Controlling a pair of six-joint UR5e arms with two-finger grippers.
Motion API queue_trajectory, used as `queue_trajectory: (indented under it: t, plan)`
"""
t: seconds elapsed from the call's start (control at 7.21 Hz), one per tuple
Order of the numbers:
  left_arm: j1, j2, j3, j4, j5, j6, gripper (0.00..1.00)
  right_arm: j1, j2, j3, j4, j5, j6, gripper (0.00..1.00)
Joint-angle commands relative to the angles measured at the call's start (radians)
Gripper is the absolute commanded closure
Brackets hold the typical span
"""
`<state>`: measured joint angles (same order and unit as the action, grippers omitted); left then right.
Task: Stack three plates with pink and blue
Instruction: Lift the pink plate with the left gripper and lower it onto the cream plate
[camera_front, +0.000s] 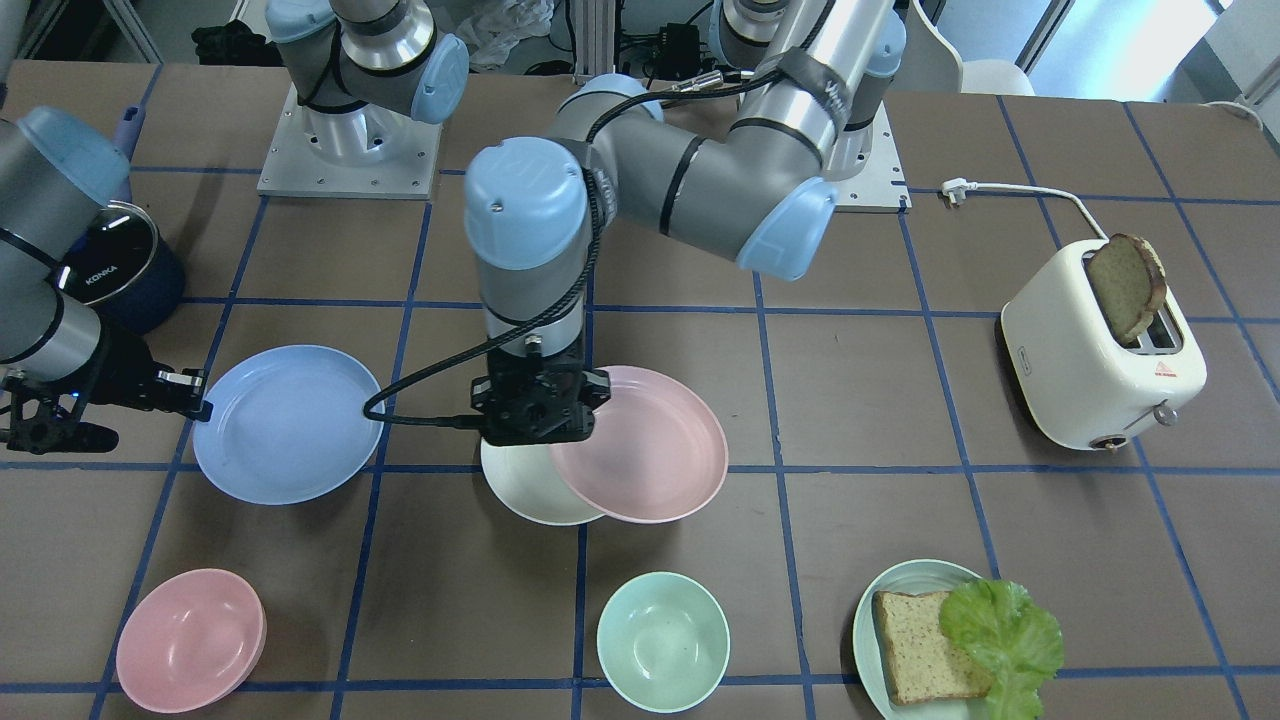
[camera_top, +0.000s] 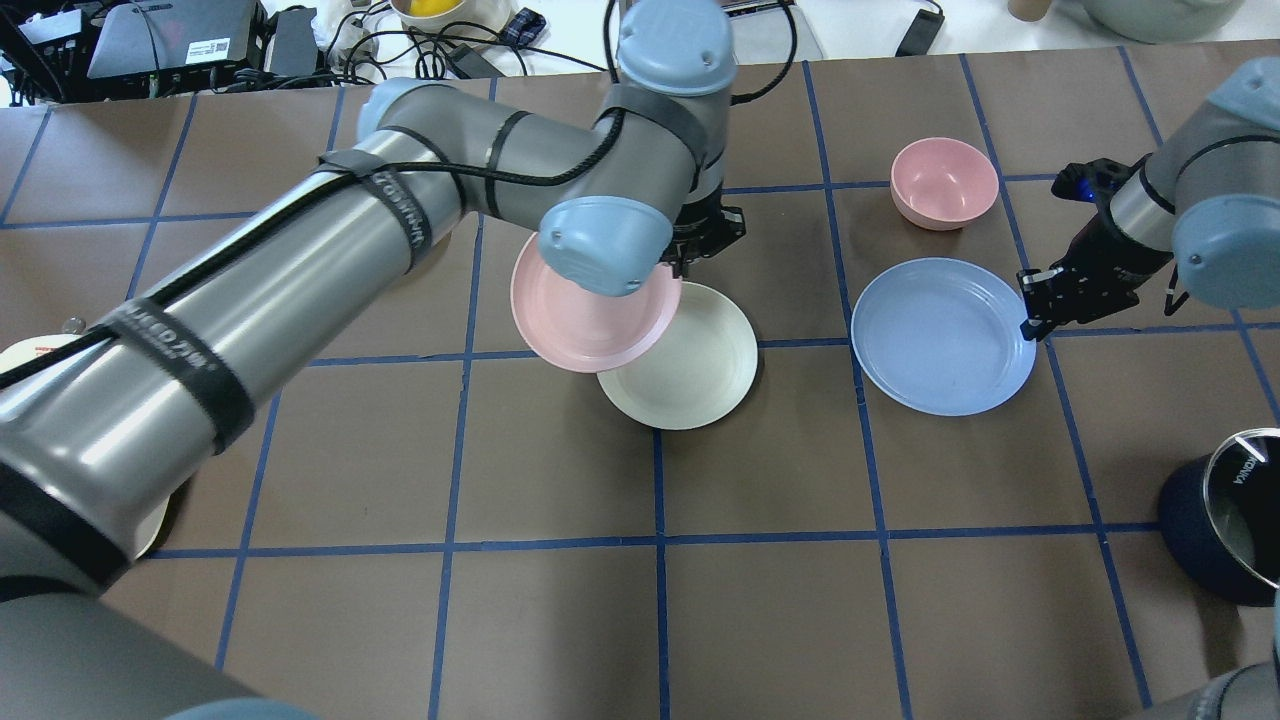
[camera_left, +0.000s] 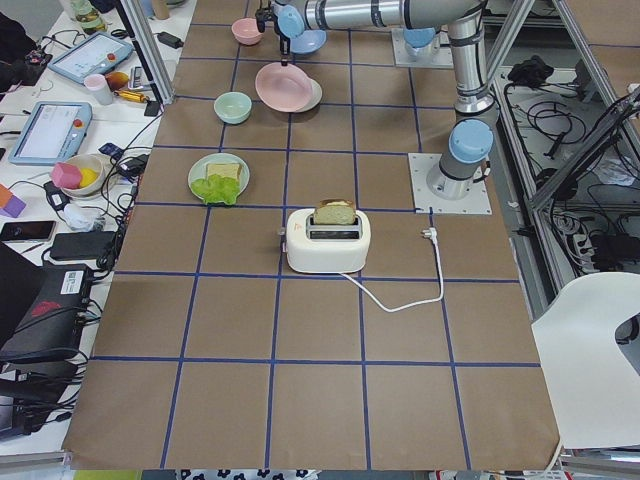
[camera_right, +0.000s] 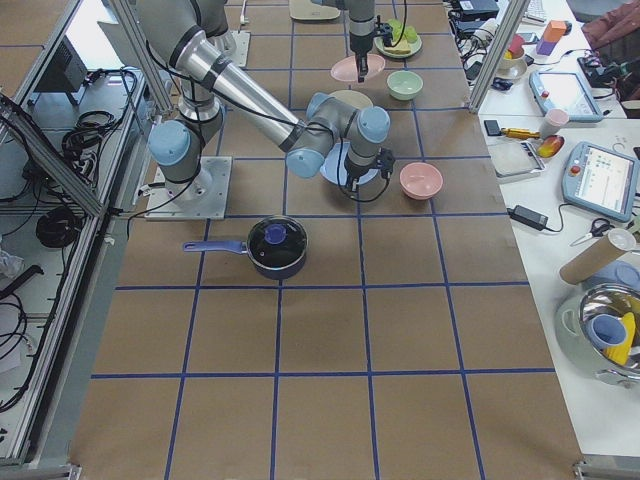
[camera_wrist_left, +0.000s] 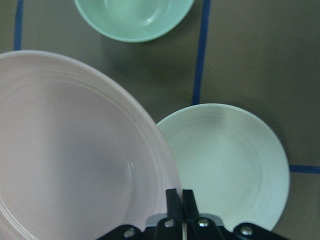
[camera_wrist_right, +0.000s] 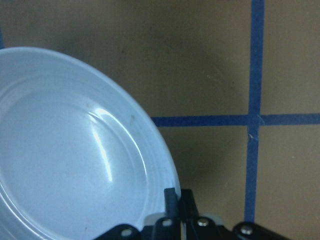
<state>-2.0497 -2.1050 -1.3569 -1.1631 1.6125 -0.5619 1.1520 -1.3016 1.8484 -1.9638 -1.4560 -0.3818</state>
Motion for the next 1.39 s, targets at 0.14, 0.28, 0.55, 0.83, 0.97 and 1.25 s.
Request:
queue_trajectory:
  t: [0.14,0.28,0.55,0.83,0.97,1.25]
  plan:
    - [-0.082,-0.137,0.107,-0.044,0.000,-0.049,1.00,-0.002,0.016,-0.034,0.013,0.005,-0.005,1.00]
    - [-0.098,-0.141,0.110,-0.087,-0.012,-0.049,1.00,-0.002,0.019,-0.025,0.014,0.003,-0.005,1.00]
    - [-0.098,-0.156,0.107,-0.124,-0.031,-0.035,1.00,-0.002,0.019,-0.032,0.014,0.000,-0.003,1.00]
    - [-0.098,-0.165,0.107,-0.136,-0.031,-0.032,1.00,-0.002,0.016,-0.035,0.016,0.000,0.003,1.00]
    - [-0.098,-0.168,0.102,-0.138,-0.028,-0.032,1.00,-0.002,0.016,-0.034,0.017,0.000,0.001,1.00]
    - [-0.090,-0.161,0.096,-0.156,-0.023,0.000,1.00,-0.002,0.013,-0.035,0.016,0.000,0.004,1.00]
